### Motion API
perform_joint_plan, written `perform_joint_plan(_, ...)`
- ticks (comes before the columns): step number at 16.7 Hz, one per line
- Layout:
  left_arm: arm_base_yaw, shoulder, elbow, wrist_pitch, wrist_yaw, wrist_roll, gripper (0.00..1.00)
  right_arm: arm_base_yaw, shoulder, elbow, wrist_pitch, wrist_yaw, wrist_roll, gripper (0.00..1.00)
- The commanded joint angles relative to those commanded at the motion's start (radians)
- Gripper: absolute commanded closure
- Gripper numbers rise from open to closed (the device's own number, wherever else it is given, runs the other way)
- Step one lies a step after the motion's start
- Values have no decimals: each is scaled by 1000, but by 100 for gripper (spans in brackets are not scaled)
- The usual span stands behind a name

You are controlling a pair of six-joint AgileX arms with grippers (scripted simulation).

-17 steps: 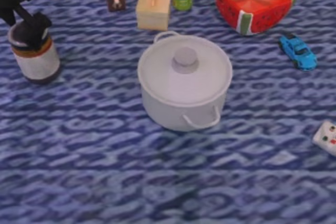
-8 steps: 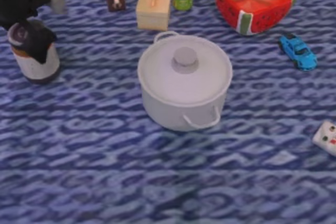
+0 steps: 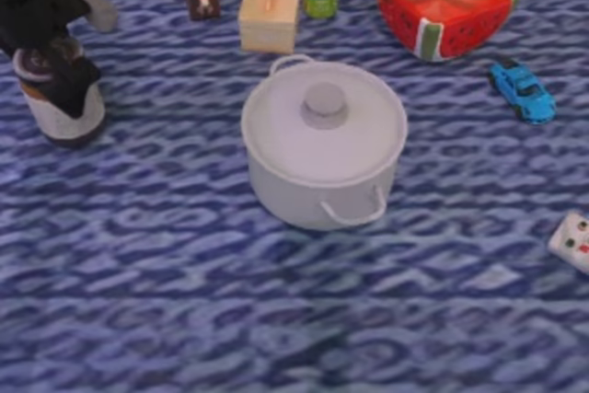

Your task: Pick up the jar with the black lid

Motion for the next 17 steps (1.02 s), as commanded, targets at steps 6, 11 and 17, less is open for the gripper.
perform_joint_plan(6,0,0,0,0,0,0,53,0,0,0,0,0,0,0)
perform_joint_plan(11,0,0,0,0,0,0,90,0,0,0,0,0,0,0)
perform_joint_plan(17,0,0,0,0,0,0,100,0,0,0,0,0,0,0)
